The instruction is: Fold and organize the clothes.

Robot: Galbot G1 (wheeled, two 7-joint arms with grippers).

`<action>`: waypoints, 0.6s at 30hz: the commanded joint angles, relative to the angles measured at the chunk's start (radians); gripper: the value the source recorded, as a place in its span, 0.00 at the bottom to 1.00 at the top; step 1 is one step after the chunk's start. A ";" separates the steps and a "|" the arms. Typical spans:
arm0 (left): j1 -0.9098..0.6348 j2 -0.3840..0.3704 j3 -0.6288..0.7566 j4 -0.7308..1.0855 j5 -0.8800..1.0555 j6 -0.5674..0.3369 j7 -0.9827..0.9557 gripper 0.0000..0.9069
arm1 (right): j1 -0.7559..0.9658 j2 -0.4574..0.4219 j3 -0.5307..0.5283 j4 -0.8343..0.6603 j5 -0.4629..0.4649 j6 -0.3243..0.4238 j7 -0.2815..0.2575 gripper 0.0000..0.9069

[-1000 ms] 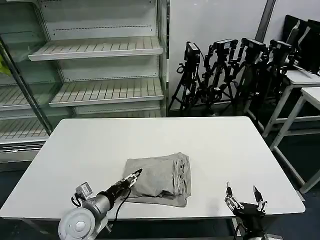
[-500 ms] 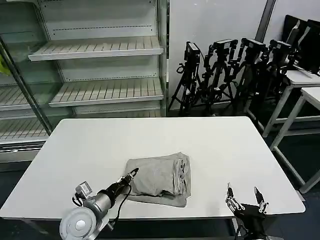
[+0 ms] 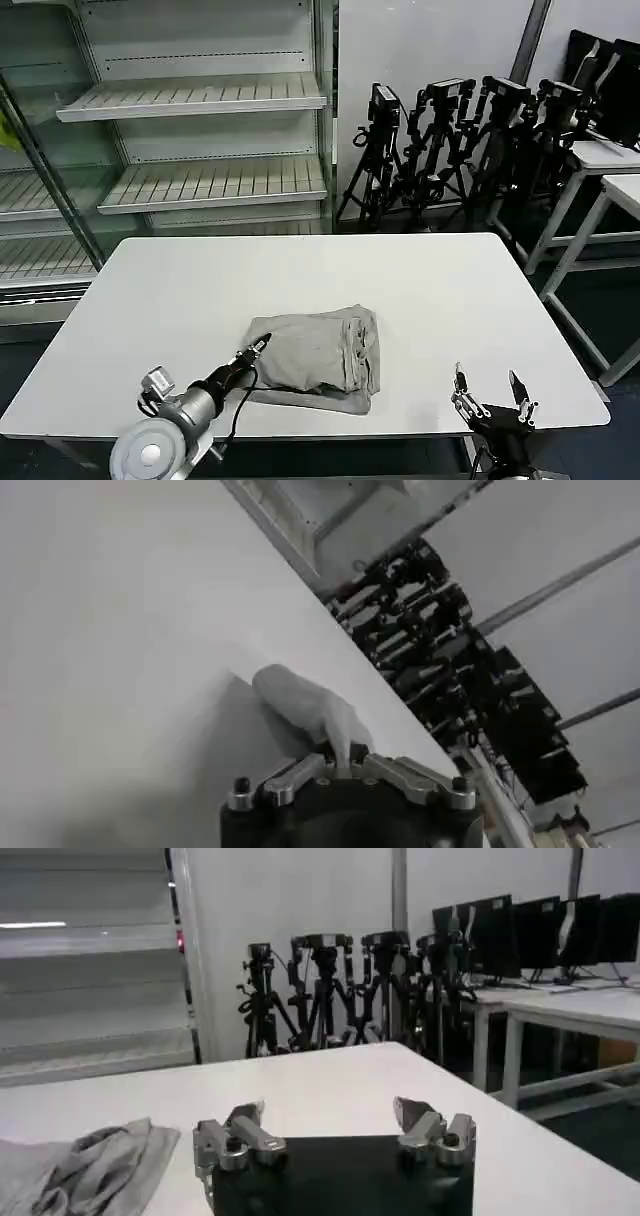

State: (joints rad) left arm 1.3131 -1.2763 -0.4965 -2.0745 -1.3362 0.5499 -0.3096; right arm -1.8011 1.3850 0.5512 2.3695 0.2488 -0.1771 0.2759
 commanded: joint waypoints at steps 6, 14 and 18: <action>0.088 0.365 -0.528 0.086 -0.232 0.030 0.003 0.04 | 0.064 -0.010 -0.034 -0.039 0.013 0.000 -0.001 1.00; 0.049 0.547 -0.649 0.002 -0.202 0.030 -0.001 0.06 | 0.092 -0.009 -0.069 -0.062 0.014 0.005 -0.001 1.00; 0.037 0.501 -0.502 -0.158 -0.057 0.027 -0.010 0.06 | 0.076 -0.009 -0.066 -0.053 0.010 0.012 -0.002 1.00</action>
State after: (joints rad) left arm 1.3597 -0.9217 -0.9541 -2.0330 -1.5034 0.5741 -0.3113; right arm -1.7376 1.3759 0.5010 2.3244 0.2604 -0.1701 0.2750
